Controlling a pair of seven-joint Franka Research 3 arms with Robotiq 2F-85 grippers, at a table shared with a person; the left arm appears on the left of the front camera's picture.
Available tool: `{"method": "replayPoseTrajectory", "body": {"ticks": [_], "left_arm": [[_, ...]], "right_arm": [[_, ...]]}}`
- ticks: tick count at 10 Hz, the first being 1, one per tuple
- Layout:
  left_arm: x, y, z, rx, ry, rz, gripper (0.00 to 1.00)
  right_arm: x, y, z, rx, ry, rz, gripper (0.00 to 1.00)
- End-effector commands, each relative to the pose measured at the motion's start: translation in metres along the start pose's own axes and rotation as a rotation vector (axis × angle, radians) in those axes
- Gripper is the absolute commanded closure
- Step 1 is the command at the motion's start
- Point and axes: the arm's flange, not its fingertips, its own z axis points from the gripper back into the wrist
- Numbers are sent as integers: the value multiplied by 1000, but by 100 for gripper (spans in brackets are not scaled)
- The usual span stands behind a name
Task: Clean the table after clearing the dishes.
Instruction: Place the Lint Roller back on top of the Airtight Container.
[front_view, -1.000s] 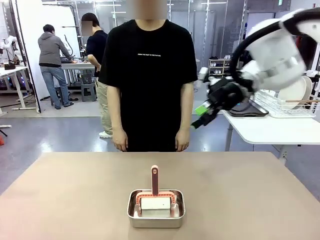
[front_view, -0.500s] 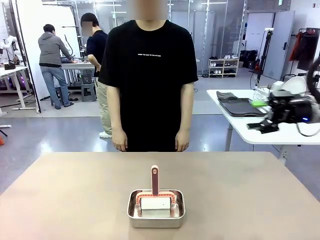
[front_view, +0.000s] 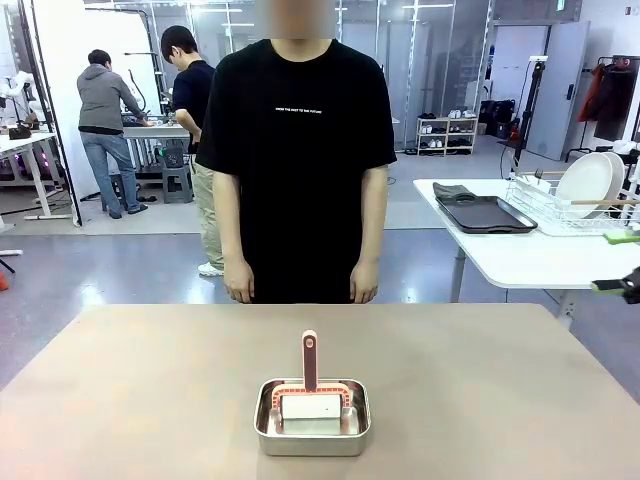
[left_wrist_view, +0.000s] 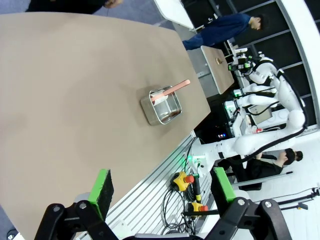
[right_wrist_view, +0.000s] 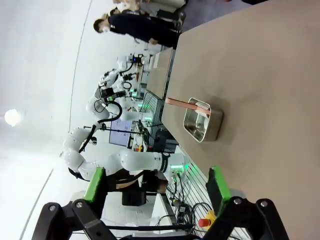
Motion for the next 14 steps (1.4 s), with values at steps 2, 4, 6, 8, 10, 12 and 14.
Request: {"method": "replayPoseTrajectory", "body": {"ticks": [2, 4, 6, 8, 10, 12, 14], "left_arm": [[-3, -2, 3, -5, -2, -12, 0], [-3, -2, 3, -5, -2, -12, 0], [-3, -2, 3, -5, -2, -12, 0], [-3, -2, 3, -5, -2, -12, 0], [-3, -2, 3, -5, -2, -12, 0], [-3, -2, 3, -5, -2, -12, 0], [-3, -2, 3, -5, -2, -12, 0]], "right_arm": [[-17, -5, 24, 6, -58, -17, 0], [-30, -19, 35, 34, -63, -74, 0], [-21, -14, 36, 13, -76, -43, 0], [-21, -14, 36, 13, -76, -43, 0], [-21, -14, 36, 13, -76, -43, 0], [-21, -14, 36, 13, -76, -43, 0], [-21, -14, 36, 13, -76, -43, 0]]}}
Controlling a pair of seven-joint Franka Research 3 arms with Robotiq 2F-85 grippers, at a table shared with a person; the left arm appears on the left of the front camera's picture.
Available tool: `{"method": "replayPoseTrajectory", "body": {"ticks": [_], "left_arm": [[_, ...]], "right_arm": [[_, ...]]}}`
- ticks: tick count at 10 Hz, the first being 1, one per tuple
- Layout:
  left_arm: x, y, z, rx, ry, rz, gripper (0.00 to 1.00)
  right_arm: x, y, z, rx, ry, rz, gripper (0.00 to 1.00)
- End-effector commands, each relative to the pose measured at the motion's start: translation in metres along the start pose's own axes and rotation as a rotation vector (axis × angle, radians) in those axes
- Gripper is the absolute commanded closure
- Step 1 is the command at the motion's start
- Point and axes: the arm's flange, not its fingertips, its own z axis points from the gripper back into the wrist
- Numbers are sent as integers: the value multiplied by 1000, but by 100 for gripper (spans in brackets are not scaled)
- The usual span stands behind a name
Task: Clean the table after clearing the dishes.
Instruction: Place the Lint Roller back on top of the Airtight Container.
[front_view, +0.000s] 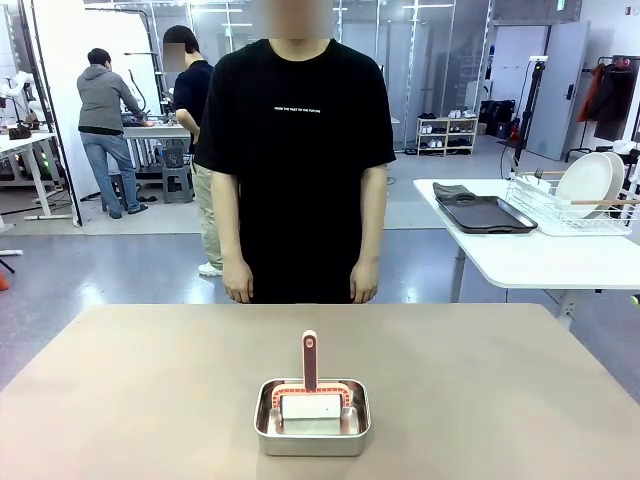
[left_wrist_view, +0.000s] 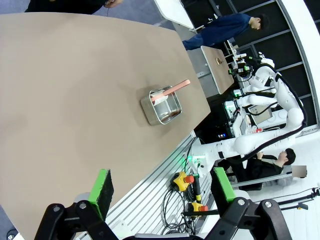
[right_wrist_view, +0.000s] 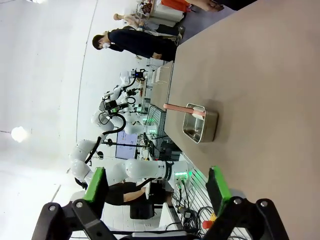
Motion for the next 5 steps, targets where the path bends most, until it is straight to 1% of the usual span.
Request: {"method": "replayPoseTrajectory", "body": {"ticks": [1, 5], "left_arm": [[-3, -2, 3, -5, -3, -12, 0], [-3, -2, 3, -5, -3, -12, 0]], "right_arm": [[1, 3, -1, -2, 3, 6, 0], [1, 3, -1, -2, 3, 6, 0]]}}
